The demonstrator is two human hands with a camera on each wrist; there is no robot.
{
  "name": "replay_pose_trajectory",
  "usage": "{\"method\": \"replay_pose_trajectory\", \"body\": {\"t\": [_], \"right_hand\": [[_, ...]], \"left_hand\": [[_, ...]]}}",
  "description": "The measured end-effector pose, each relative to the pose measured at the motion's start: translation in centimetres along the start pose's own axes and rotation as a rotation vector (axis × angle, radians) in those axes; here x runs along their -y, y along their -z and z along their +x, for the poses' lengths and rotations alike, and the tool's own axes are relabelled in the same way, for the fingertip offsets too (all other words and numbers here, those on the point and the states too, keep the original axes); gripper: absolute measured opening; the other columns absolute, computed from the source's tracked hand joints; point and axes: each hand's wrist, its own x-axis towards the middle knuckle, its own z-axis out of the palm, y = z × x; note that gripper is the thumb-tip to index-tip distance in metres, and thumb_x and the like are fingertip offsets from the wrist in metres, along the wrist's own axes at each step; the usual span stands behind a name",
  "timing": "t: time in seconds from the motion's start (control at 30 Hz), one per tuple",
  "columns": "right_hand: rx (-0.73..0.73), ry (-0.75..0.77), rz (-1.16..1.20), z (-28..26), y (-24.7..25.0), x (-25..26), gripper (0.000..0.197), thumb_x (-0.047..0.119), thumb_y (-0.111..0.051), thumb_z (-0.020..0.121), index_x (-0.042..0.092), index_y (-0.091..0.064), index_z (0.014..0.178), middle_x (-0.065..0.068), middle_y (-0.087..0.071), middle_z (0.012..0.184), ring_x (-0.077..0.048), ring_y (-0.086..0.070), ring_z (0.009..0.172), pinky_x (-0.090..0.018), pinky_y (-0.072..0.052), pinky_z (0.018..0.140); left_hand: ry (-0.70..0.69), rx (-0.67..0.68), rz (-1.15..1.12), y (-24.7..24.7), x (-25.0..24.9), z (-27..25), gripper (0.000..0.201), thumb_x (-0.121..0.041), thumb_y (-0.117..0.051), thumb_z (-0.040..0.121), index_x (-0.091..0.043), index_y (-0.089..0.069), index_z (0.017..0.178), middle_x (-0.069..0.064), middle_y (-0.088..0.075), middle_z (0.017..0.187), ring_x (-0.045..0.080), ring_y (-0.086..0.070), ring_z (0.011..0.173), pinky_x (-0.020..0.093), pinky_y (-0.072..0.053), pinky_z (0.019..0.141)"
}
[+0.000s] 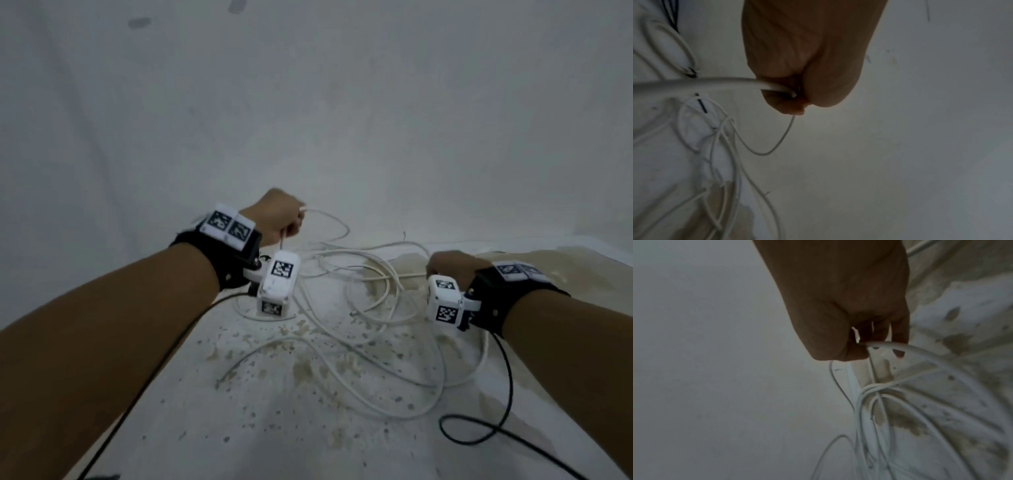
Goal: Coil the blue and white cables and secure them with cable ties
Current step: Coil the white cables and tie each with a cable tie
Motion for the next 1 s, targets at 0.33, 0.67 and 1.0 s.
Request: {"method": "replay_pose_trajectory", "body": {"t": [0.33, 0.67, 1.0], "right_hand": [[-0.241, 0.582, 0.596, -2.8, 4.6, 9.1, 0.029, 0.027, -0.050, 0.102, 0.010, -0.062, 0.082, 0.000, -0.030, 0.048, -0.012, -0.020, 0.039, -0.017, -0.016, 0.040], [-0.494, 0.698, -0.326, -4.2, 4.5, 6.2, 0.070, 0.048, -0.031, 0.104, 0.009, -0.042, 0.046, -0.005, -0.044, 0.047, -0.020, -0.043, 0.048, -0.033, -0.030, 0.054], [-0.441, 0.047, -0.690, -2.5, 5.1, -2.8, 0.038, 0.032, -0.028, 0.104, 0.006, -0.055, 0.099, -0.019, -0.054, 0.113, -0.036, -0.043, 0.119, -0.042, -0.033, 0.100]], "left_hand": [[0.127, 0.065, 0.507, -3.7, 6.1, 2.7, 0.024, -0.007, -0.046, 0.098, 0.008, -0.063, 0.102, 0.020, -0.062, 0.108, 0.025, -0.054, 0.082, 0.034, -0.051, 0.083], [0.168, 0.093, -1.020, -5.3, -5.3, 1.9, 0.026, -0.019, -0.037, 0.104, -0.001, -0.046, 0.089, 0.014, -0.057, 0.083, 0.026, -0.064, 0.052, 0.034, -0.056, 0.056], [0.152, -0.189, -0.674, -0.5, -3.7, 1.3, 0.035, -0.008, -0.028, 0.105, -0.004, -0.040, 0.073, 0.011, -0.041, 0.075, 0.021, -0.043, 0.063, 0.040, -0.051, 0.091]]}}
